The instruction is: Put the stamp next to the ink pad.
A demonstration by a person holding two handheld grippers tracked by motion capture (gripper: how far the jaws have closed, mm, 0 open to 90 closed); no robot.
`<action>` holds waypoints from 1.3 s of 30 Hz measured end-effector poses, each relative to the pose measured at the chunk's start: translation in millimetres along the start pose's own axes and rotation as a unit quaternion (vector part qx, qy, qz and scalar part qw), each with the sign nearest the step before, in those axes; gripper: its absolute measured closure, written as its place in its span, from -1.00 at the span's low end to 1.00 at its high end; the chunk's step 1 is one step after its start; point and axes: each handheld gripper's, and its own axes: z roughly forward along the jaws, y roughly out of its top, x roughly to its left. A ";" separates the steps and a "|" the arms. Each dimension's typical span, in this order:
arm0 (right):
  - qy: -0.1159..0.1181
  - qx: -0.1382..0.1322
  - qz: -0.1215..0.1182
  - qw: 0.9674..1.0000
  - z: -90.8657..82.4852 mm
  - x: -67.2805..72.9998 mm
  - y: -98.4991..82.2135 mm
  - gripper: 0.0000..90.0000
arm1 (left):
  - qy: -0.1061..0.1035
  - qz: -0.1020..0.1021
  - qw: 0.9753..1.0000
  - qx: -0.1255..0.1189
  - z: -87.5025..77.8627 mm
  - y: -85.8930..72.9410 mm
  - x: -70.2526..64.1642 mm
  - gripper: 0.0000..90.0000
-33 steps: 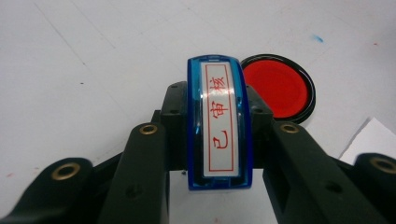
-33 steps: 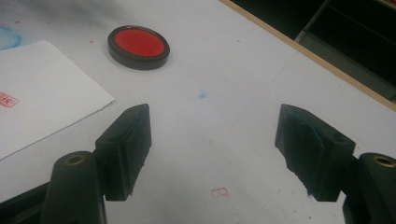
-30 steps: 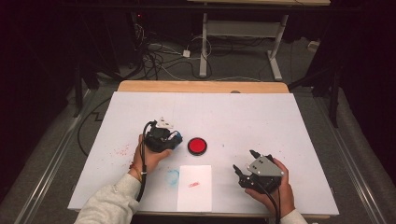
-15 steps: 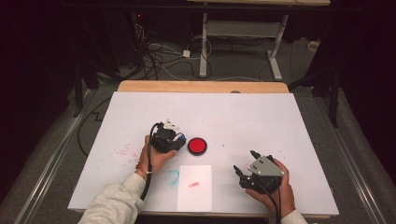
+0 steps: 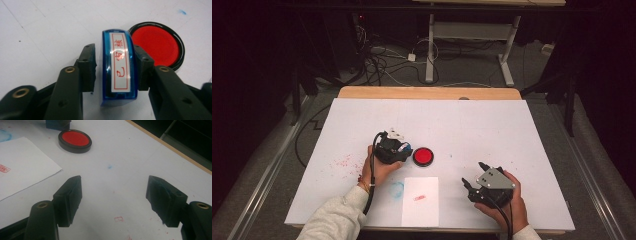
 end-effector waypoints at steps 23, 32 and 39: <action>0.003 -0.005 0.001 1.000 -1.4 -0.7 1.1 -0.35 | 0.029 0.039 0.997 -0.066 -23.8 7.5 -6.5 -0.34; -0.006 -0.014 0.005 1.000 -4.3 -2.1 1.8 -0.35 | 0.027 0.056 0.995 -0.082 -26.8 9.8 -14.0 -0.59; -0.003 -0.017 0.007 1.000 -5.2 -2.1 2.0 -0.35 | 0.025 0.076 0.992 -0.098 -33.8 11.0 -19.2 -0.62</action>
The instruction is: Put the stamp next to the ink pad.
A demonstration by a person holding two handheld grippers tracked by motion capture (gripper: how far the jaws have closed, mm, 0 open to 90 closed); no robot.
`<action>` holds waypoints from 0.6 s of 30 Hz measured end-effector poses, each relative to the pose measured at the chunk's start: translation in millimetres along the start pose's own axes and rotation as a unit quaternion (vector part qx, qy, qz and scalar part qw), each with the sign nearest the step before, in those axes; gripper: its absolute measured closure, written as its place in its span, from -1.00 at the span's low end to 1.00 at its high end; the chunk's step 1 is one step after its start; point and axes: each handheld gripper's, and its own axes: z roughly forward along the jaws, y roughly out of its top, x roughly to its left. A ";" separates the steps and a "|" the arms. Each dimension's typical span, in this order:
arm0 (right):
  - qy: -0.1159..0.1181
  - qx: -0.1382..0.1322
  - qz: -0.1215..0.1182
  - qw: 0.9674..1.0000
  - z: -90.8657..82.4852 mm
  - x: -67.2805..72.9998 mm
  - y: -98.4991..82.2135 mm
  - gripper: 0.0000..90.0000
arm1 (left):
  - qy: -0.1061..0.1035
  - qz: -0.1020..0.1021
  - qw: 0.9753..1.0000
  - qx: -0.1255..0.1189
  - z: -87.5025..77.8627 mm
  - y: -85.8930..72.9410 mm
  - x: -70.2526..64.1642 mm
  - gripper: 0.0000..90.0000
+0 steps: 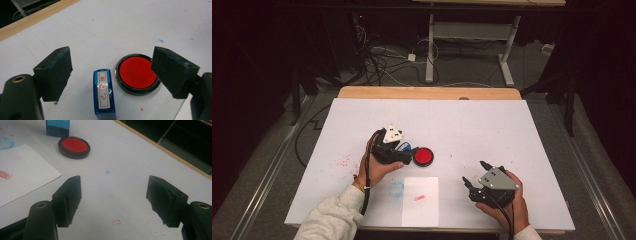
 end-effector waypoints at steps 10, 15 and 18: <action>-0.008 -0.009 0.003 1.000 -3.8 -1.7 0.5 -0.34 | 0.002 0.043 0.999 -0.011 -12.8 4.5 -9.5 -0.62; -0.007 -0.008 -0.001 1.000 -4.7 -2.0 1.2 -0.34 | -0.005 0.054 0.998 -0.013 -17.4 5.0 -13.3 -0.62; -0.007 -0.009 -0.001 1.000 -5.7 -2.8 1.7 -0.35 | -0.008 0.059 0.998 -0.013 -18.7 4.6 -15.6 -0.62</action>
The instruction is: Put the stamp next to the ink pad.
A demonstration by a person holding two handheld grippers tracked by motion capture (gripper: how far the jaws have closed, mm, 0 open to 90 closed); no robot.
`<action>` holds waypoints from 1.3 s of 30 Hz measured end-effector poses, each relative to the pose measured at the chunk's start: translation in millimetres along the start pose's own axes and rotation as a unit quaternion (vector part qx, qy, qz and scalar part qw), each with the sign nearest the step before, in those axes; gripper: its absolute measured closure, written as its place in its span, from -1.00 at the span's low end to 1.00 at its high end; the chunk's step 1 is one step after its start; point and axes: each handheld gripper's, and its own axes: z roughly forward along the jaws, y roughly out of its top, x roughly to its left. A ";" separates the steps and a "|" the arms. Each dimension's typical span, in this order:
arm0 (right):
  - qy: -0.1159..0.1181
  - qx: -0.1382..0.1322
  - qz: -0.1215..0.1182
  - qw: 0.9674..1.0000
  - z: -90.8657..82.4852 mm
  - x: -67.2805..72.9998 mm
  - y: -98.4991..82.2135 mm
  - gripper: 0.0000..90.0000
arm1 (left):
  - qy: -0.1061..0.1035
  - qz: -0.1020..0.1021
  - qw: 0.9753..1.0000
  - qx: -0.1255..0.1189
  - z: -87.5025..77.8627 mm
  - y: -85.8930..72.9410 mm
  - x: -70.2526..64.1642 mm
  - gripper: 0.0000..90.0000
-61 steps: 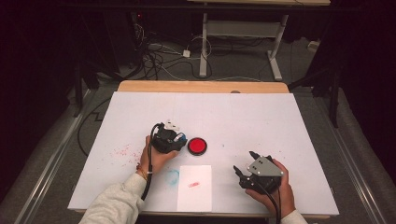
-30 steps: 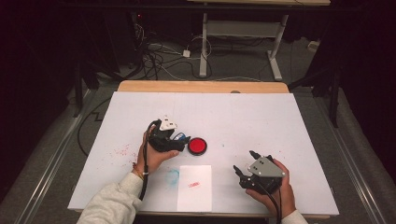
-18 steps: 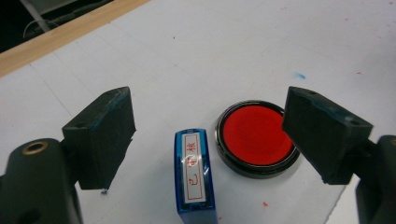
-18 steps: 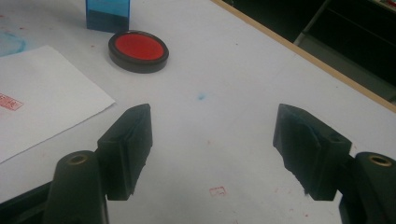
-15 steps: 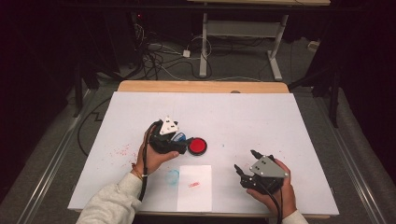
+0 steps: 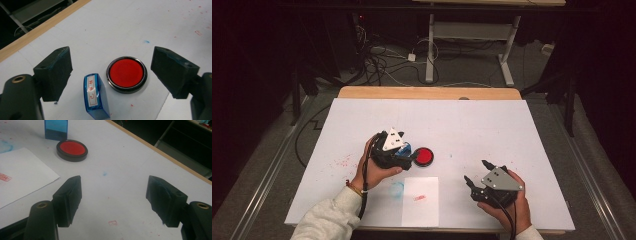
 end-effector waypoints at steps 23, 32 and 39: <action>0.000 -0.007 -0.009 1.000 -5.4 0.8 3.3 -0.35 | -0.007 0.049 0.998 -0.032 -16.6 2.1 -16.3 -0.62; 0.002 -0.008 -0.013 1.000 -7.6 3.1 4.4 -0.35 | -0.007 0.059 0.998 -0.036 -22.6 0.5 -19.8 -0.62; 0.003 -0.008 -0.015 1.000 -12.0 3.6 2.0 -0.35 | -0.008 0.071 0.997 -0.040 -29.5 -1.4 -23.7 -0.62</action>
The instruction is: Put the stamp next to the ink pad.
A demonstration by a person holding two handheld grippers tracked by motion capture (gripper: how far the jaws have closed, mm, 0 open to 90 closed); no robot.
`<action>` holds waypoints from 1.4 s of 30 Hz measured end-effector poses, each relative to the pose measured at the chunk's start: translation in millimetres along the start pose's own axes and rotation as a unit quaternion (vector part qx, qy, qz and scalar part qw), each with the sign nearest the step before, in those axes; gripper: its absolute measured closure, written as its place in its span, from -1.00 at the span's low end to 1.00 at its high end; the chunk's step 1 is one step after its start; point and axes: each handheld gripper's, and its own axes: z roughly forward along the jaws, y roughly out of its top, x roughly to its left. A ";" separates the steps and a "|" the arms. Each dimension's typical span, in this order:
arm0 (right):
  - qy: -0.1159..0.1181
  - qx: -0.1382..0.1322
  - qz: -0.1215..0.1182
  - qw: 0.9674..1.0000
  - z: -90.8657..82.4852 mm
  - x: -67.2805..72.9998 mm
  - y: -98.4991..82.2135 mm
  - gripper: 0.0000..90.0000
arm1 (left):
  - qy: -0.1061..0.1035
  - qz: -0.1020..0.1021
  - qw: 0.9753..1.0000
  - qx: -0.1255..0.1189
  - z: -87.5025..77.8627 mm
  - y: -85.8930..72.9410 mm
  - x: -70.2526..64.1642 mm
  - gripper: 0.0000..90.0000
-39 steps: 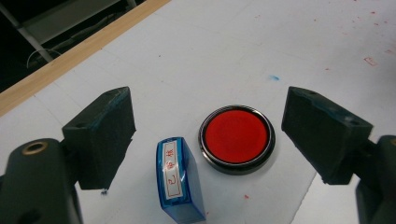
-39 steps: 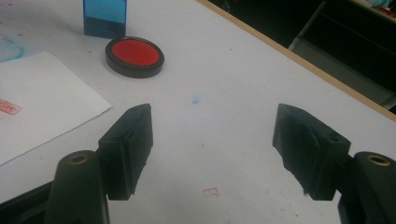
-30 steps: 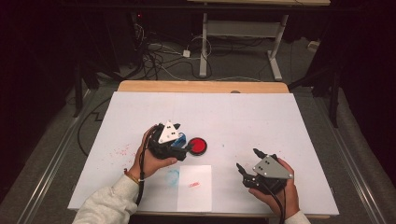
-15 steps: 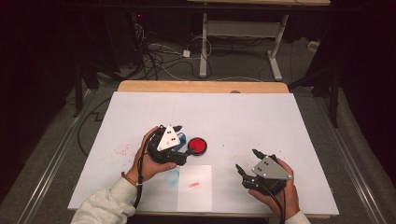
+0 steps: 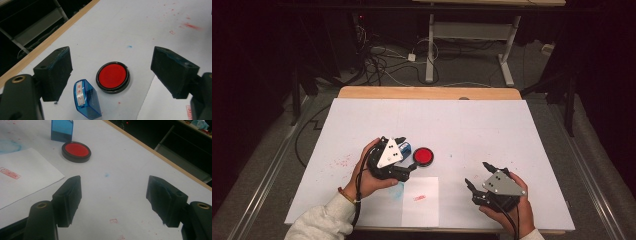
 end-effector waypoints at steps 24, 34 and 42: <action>-0.007 -0.002 0.006 1.000 -8.8 -5.7 -5.2 -0.36 | 0.031 0.008 0.999 -0.003 -35.5 -18.8 0.4 -0.62; -0.009 0.001 0.005 1.000 -10.6 -5.9 -6.8 -0.37 | 0.035 0.013 0.999 0.007 -42.3 -28.9 -0.6 -0.62; -0.010 0.002 0.007 1.000 -11.4 -7.4 -8.7 -0.37 | 0.041 0.014 0.999 0.017 -47.5 -38.3 -0.6 -0.62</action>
